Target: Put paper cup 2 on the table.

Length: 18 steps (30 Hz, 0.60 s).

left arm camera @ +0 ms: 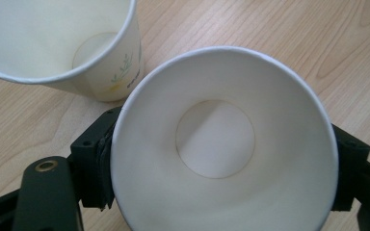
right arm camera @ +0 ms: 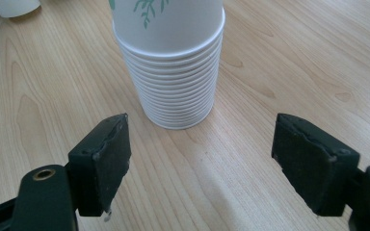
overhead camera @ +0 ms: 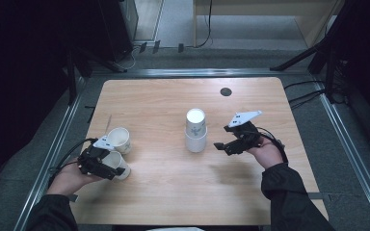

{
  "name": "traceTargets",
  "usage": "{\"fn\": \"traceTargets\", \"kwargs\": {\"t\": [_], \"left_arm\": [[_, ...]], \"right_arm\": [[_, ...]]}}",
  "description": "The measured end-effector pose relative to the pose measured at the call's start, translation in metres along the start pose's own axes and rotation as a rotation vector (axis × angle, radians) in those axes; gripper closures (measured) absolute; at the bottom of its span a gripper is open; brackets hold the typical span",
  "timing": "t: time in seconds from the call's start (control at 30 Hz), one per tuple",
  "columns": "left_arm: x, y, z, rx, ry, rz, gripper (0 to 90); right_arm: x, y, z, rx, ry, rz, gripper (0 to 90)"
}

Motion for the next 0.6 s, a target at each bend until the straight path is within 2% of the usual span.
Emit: {"fn": "traceTargets", "kwargs": {"t": [0.37,0.47,0.6], "left_arm": [[0.0006,0.0001,0.0007,-0.001,-0.002,-0.002,19.4],[-0.0006,0.0027,0.0028,-0.018,-0.021,0.005,11.5],[-0.0019,0.0051,0.0056,-0.011,-0.034,0.018,11.2]], "right_arm": [[0.0001,0.0001,-0.0006,-0.002,0.002,0.000,21.8],[0.0003,0.0000,-0.0005,-0.002,0.003,-0.001,21.8],[0.0005,-0.0002,-0.0009,-0.003,0.004,-0.002,21.8]]}}
Point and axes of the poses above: each handheld gripper's, and its own axes: x roughly forward along the jaws, y roughly out of its top, z roughly to its right, the point moved 10 cm from there along x, roughly forward along the jaws, and after that the axes turned 4 degrees about -x, right-handed, at the moved point
